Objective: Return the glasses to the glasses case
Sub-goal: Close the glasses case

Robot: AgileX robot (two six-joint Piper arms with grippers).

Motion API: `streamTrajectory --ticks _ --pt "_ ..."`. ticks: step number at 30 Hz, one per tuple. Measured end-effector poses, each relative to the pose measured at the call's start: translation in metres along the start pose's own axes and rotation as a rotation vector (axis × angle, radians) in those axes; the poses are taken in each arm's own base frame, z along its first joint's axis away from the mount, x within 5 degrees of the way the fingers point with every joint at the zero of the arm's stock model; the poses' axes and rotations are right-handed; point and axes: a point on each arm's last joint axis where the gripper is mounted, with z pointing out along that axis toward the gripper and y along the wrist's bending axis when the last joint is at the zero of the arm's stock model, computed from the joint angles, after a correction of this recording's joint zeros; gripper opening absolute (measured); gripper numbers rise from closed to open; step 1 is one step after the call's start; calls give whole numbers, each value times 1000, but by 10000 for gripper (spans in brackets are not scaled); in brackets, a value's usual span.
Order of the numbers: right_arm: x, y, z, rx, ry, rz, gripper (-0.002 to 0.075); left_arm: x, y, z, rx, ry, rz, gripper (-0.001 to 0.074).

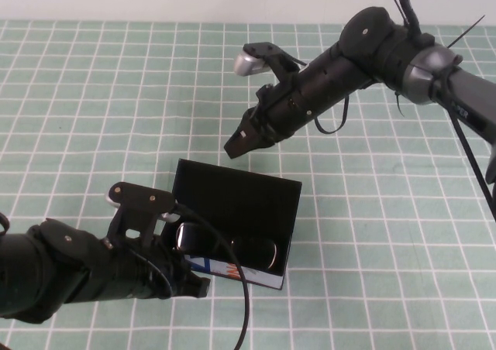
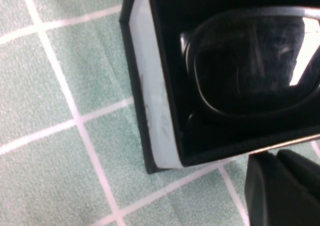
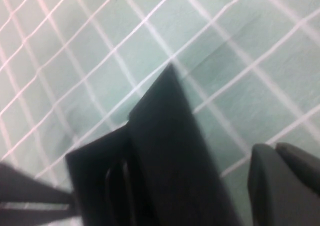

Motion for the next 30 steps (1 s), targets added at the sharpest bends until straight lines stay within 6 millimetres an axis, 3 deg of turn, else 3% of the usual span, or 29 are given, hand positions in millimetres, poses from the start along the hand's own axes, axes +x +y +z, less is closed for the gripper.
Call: streamTrajectory --ticks 8,19,25,30 --pt "10 -3 10 -47 69 15 -11 -1 1 0 -13 -7 11 -2" --pt "8 4 7 -80 41 67 -12 -1 2 0 -24 -13 11 -2" --pt "24 3 18 -115 77 137 -11 -1 3 0 -30 -16 11 -2" --pt "23 6 18 -143 53 152 -12 -2 3 0 -32 -17 11 -2"
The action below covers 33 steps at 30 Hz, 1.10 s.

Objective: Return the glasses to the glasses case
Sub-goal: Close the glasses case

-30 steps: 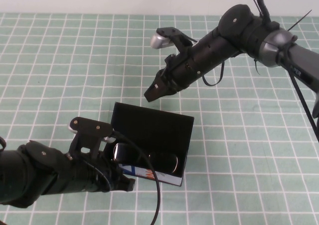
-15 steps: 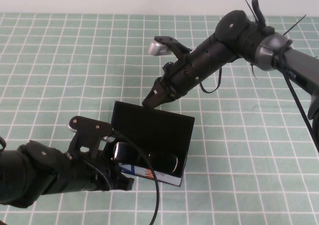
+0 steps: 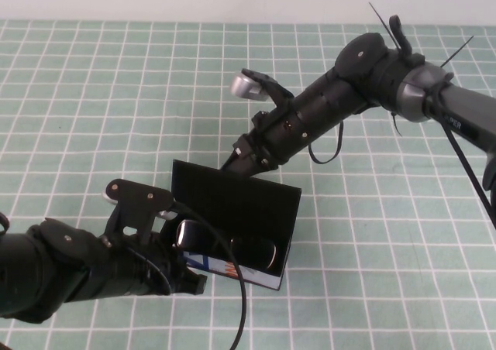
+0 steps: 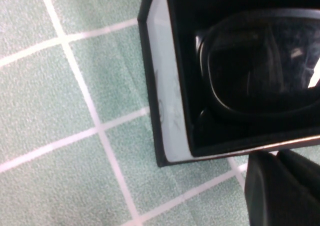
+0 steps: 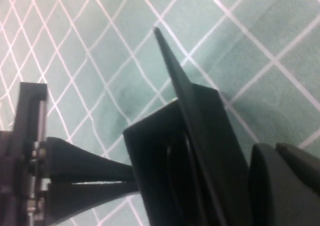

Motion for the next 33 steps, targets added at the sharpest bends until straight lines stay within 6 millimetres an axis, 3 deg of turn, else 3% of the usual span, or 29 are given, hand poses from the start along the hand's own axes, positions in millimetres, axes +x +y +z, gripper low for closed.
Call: streamTrajectory --ticks 6,13,16,26,33 --pt "-4 19 4 -15 3 -36 -12 0 0 0 -1 0 0 -2" --pt "7 42 33 -55 79 -51 -11 0 0 0 -1 0 2 -2" --pt "15 43 42 -44 126 -59 -11 0 0 0 -1 0 2 -2" --pt "19 38 42 -2 165 -83 -12 1 -2 0 20 11 41 -2" --pt "21 34 45 8 174 -80 -12 -7 -8 -17 67 -43 77 -2"
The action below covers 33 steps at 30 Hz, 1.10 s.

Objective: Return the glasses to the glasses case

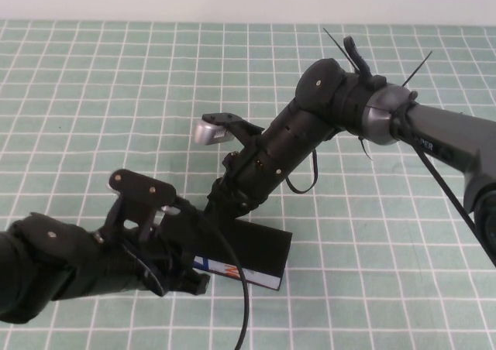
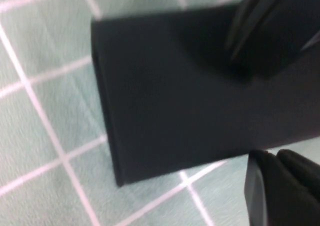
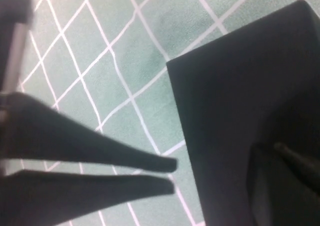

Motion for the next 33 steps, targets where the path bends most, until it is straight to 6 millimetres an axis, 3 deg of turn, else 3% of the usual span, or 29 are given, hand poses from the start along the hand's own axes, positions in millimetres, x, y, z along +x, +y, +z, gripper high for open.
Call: streamTrajectory --ticks 5,9,11,14,20,22,27,33 --pt "0 -1 0 -8 -7 -32 -13 -10 -6 -22 28 -80 27 -2" --pt "-4 10 -12 20 -25 -111 -13 -16 -15 -46 80 -140 115 -2" --pt "-8 21 -29 49 -64 -151 -11 -17 -21 -62 122 -167 186 -2" --pt "-18 46 -70 117 -169 -213 -11 -12 -32 -85 207 -166 331 -2" --pt "-22 119 -165 282 -435 -362 -11 22 -52 -114 481 75 573 -2" --pt "-15 149 -191 314 -489 -430 -11 33 -53 -118 545 188 589 -2" --pt "17 208 -230 352 -465 -562 -11 41 -47 -117 505 308 572 -2" --pt "62 227 -244 491 -388 -540 -11 45 -27 -115 361 407 532 -2"
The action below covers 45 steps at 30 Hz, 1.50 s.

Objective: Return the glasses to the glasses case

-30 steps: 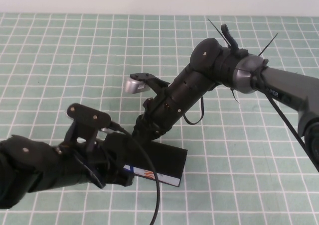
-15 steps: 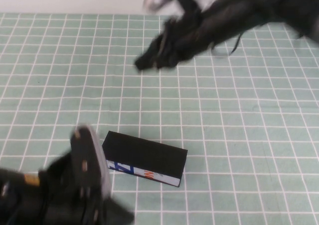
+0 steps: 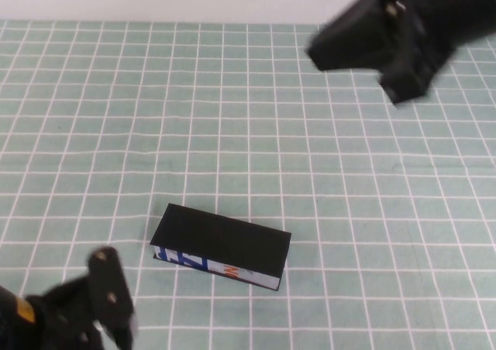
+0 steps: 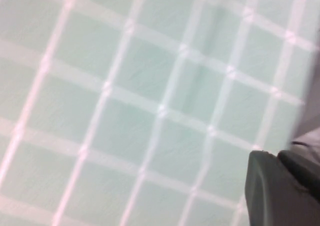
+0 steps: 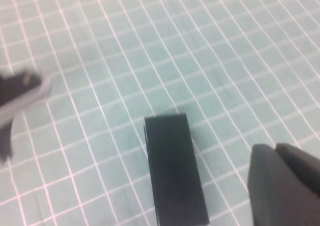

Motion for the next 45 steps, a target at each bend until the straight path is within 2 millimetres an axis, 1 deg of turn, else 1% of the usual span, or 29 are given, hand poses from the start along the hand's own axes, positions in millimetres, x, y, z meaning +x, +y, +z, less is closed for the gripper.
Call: streamTrajectory --ticks 3,5,7,10,12,14,15,17,20,23,25,29,32,45 --pt "18 17 -14 52 -12 11 -11 5 20 -10 -106 -19 -174 -2" --pt "34 26 -20 100 -32 20 -11 4 33 -24 -183 -84 -263 -2" --pt "55 36 -25 165 -51 39 -11 4 42 -46 -275 -165 -328 -2" --pt "94 48 -26 277 -52 101 -11 6 43 -82 -417 -295 -375 -2" --pt "117 57 -29 340 -58 133 -11 9 38 -102 -503 -384 -394 -2" --pt "141 67 -31 384 -63 160 -11 12 25 -120 -599 -476 -379 -2" --pt "149 71 -31 396 -74 172 -11 14 19 -126 -635 -512 -369 -2" --pt "169 83 -34 422 -109 197 -11 18 0 -139 -728 -601 -331 -2" --pt "193 97 -38 471 -181 229 -11 26 -29 -154 -837 -709 -271 -2" --pt "210 107 -44 523 -279 246 -11 35 -54 -161 -895 -774 -219 -2" --pt "219 112 -46 547 -333 252 -11 39 -64 -160 -898 -777 -202 -2" --pt "236 119 -43 553 -352 260 -11 45 -75 -154 -851 -734 -195 -2" --pt "242 123 -42 544 -341 264 -11 45 -78 -150 -808 -722 -198 -2" --pt "242 124 -42 531 -353 284 -11 46 -80 -148 -790 -714 -199 -2"
